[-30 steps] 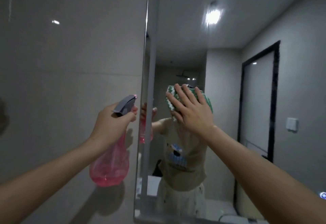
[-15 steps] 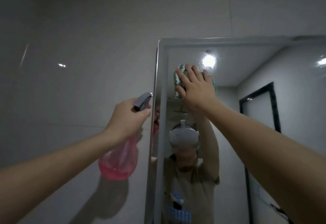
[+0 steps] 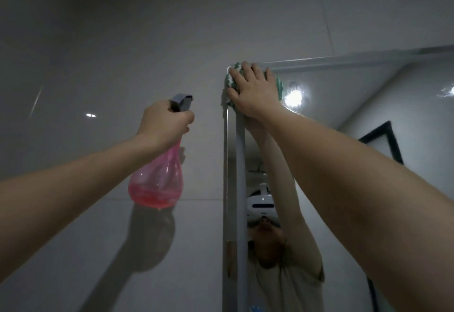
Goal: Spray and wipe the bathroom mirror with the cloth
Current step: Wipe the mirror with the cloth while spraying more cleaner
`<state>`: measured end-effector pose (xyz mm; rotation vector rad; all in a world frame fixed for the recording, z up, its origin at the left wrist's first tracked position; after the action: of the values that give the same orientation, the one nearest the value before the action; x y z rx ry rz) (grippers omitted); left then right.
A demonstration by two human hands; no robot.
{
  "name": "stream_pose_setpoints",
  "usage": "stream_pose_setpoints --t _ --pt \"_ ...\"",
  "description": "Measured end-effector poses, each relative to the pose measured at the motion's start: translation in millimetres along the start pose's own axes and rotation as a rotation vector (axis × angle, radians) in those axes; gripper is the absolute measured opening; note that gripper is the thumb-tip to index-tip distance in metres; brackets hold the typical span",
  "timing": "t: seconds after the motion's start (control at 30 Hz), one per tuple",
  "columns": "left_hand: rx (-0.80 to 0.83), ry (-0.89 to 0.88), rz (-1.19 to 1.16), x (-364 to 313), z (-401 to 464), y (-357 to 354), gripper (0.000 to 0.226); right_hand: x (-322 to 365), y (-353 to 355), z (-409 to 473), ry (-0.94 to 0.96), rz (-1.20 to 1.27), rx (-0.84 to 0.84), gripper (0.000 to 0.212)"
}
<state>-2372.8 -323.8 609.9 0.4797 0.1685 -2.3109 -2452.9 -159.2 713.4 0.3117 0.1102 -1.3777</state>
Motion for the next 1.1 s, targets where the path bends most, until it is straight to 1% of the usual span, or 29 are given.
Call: stream_pose_setpoints --t 0.07,0.1,0.2,0.33,0.53,0.67,0.83,0.93,1.1 --pt "-0.005 0.021 -0.034 10 -2 0 0.035 0 0 0 0.008 0.003 0.005 0.055" --pt "-0.001 0.029 -0.039 13 -2 -2 0.035 -1 1 0 0.013 0.002 0.012 0.055" --pt "0.013 0.04 -0.026 16 -2 -10 0.023 1 4 5 0.035 -0.002 0.031 0.056" --pt "0.033 0.037 -0.082 13 -8 -18 0.023 2 3 8 0.036 -0.008 0.046 0.056" --pt "0.072 0.122 -0.101 53 -51 -35 0.017 19 -5 -26 0.102 -0.021 0.056 0.054" --pt "0.097 0.179 -0.1 71 -100 -39 0.018 48 -21 -79 0.205 -0.041 0.104 0.054" --pt "0.112 0.252 -0.113 90 -168 -25 0.014 71 -34 -173 0.269 -0.034 0.153 0.054" --pt "0.157 0.278 -0.13 100 -206 -20 0.01 83 -47 -242 0.285 -0.045 0.211 0.055" --pt "0.157 0.37 -0.169 126 -263 -7 0.007 107 -65 -340 0.354 -0.062 0.345 0.057"
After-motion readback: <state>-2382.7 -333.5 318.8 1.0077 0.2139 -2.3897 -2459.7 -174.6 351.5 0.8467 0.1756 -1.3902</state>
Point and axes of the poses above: each hand's wrist, its own z-axis towards the middle knuckle, its own y-axis out of the back of the hand, x = y × z, the point moved 9 cm from there along z, towards the middle knuckle, and after that the axes turned 1 degree about -z, right-handed, at the moved point
